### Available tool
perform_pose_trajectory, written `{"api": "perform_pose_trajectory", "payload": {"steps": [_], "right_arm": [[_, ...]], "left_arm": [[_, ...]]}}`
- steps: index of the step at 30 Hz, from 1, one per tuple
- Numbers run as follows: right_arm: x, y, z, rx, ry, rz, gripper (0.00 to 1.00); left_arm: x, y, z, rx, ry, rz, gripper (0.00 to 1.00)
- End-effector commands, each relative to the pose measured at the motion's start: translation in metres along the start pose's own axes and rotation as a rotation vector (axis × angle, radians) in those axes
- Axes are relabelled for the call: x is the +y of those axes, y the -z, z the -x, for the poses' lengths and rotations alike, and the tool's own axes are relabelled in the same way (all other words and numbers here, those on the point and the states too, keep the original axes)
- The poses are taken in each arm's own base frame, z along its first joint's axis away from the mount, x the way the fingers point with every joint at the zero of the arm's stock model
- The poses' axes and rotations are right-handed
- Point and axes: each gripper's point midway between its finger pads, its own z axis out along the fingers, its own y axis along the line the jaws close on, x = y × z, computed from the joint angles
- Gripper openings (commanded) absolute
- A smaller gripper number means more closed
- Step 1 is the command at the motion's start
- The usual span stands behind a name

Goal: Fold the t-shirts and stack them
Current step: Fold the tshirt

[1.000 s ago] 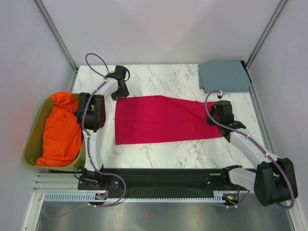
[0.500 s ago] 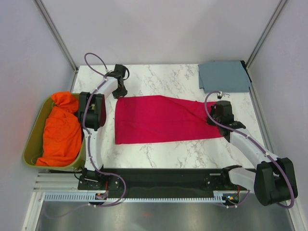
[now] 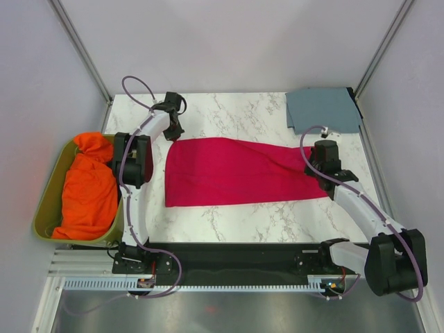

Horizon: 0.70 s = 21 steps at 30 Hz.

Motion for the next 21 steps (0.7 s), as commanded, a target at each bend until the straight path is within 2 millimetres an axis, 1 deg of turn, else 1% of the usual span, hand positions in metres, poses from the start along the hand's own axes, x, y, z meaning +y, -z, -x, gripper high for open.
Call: {"api": "perform_pose_trajectory", "payload": {"steps": [1, 2, 3, 4, 5, 6, 7, 8, 9, 10, 11, 12, 13, 14, 15, 17, 19, 21], "right_arm": [[-0.024, 0.013, 0.053, -0.117, -0.069, -0.121, 0.0], [-0.027, 0.015, 0.057, -0.125, -0.075, -0.125, 0.0], [-0.032, 0.017, 0.061, -0.136, -0.087, -0.136, 0.0], [-0.034, 0.022, 0.067, -0.157, -0.097, -0.137, 0.0], [-0.037, 0.025, 0.07, -0.171, -0.109, -0.145, 0.0], [-0.043, 0.027, 0.073, -0.18, -0.123, -0.161, 0.0], [-0.045, 0.031, 0.08, -0.2, -0.135, -0.163, 0.0], [-0.046, 0.034, 0.082, -0.206, -0.136, -0.163, 0.0], [-0.049, 0.035, 0.084, -0.21, -0.14, -0.17, 0.0], [-0.05, 0.037, 0.085, -0.213, -0.137, -0.172, 0.0], [-0.05, 0.038, 0.084, -0.21, -0.137, -0.172, 0.0], [-0.049, 0.038, 0.082, -0.206, -0.136, -0.168, 0.0], [-0.05, 0.038, 0.08, -0.206, -0.143, -0.168, 0.0], [-0.05, 0.038, 0.077, -0.2, -0.142, -0.167, 0.0], [-0.051, 0.038, 0.073, -0.195, -0.145, -0.17, 0.0], [-0.054, 0.038, 0.07, -0.191, -0.15, -0.18, 0.0], [-0.058, 0.039, 0.067, -0.192, -0.151, -0.195, 0.0], [-0.061, 0.039, 0.064, -0.192, -0.152, -0.208, 0.0]], "left_arm": [[0.002, 0.03, 0.013, -0.026, -0.018, -0.034, 0.02], [0.003, 0.04, 0.017, -0.043, -0.02, -0.043, 0.02], [0.005, 0.046, 0.019, -0.053, -0.022, -0.045, 0.02], [0.009, 0.048, 0.014, -0.045, -0.035, -0.042, 0.02], [0.01, 0.059, 0.018, -0.06, -0.034, -0.055, 0.02], [0.012, 0.063, 0.015, -0.059, -0.039, -0.055, 0.02], [0.018, 0.062, 0.005, -0.044, -0.046, -0.043, 0.02], [0.021, 0.074, 0.008, -0.063, -0.043, -0.052, 0.02], [0.026, 0.076, 0.006, -0.069, -0.045, -0.042, 0.02], [0.032, 0.076, -0.003, -0.058, -0.054, -0.028, 0.02], [0.037, 0.079, -0.004, -0.067, -0.055, -0.018, 0.02], [0.04, 0.089, -0.002, -0.084, -0.05, -0.027, 0.02], [0.044, 0.089, -0.012, -0.068, -0.059, -0.018, 0.02], [0.048, 0.091, -0.015, -0.069, -0.058, -0.012, 0.02], [0.053, 0.099, -0.021, -0.073, -0.049, -0.013, 0.02], [0.057, 0.104, -0.024, -0.089, -0.044, -0.013, 0.02], [0.062, 0.111, -0.034, -0.089, -0.048, -0.012, 0.02], [0.063, 0.114, -0.04, -0.087, -0.053, -0.016, 0.02]]}}
